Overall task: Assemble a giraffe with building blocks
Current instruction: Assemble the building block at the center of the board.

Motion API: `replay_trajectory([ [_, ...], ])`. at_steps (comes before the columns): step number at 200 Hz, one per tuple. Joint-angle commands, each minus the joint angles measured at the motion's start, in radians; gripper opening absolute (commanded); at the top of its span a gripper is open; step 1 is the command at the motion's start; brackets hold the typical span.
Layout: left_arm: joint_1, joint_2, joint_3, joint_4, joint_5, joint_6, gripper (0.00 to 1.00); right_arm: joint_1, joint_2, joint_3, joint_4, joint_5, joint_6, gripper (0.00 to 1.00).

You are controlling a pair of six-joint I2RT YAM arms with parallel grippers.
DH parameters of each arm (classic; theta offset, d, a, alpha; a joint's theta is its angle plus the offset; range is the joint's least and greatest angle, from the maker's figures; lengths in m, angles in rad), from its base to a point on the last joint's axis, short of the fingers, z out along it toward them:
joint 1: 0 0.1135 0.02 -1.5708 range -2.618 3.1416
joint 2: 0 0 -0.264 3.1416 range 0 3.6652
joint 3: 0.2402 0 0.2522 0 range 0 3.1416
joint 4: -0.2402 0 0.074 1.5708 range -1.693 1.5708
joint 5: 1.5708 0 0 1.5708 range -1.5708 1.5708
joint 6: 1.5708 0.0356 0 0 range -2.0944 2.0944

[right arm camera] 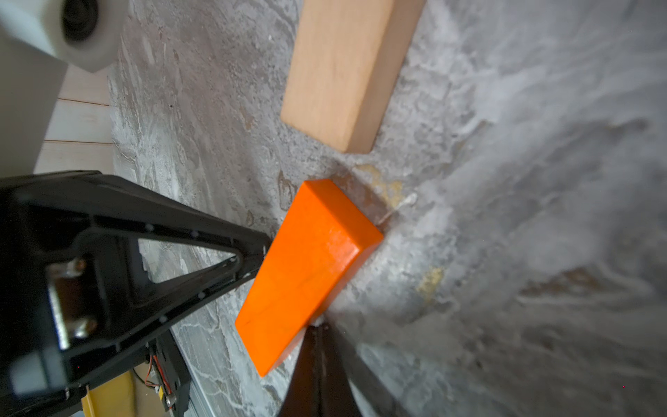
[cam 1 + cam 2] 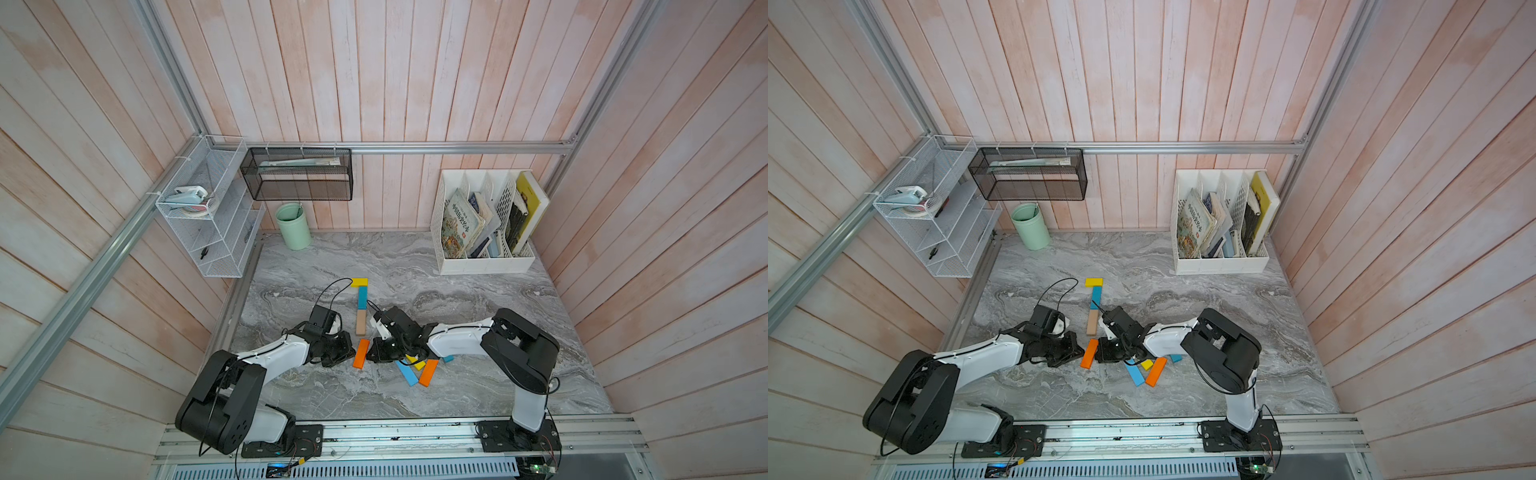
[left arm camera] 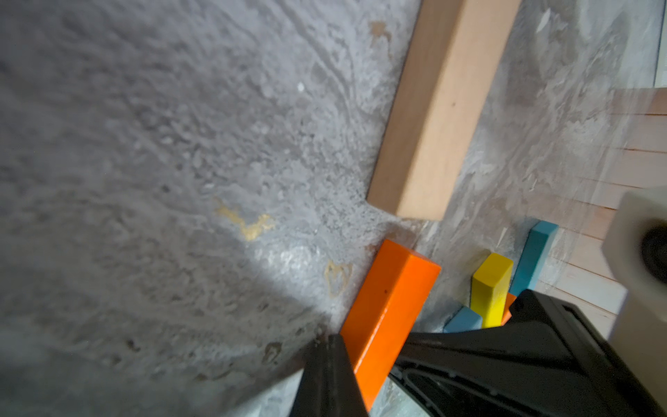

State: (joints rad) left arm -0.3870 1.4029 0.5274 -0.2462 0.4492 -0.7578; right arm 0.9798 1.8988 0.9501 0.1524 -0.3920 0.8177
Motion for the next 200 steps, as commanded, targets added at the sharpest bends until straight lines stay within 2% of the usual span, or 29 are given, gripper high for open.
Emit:
replay_trajectory([
  [1, -0.007, 0.016, -0.004, -0.02, 0.023, 0.025, 0.0, -0.001, 0.033, 0.018, -0.005, 0.008, -0.019, 0.0],
  [200, 0.021, -0.022, -0.026, -0.036, 0.024, 0.038, 0.0, -0.003, 0.034, 0.04, -0.019, 0.011, -0.025, 0.0],
])
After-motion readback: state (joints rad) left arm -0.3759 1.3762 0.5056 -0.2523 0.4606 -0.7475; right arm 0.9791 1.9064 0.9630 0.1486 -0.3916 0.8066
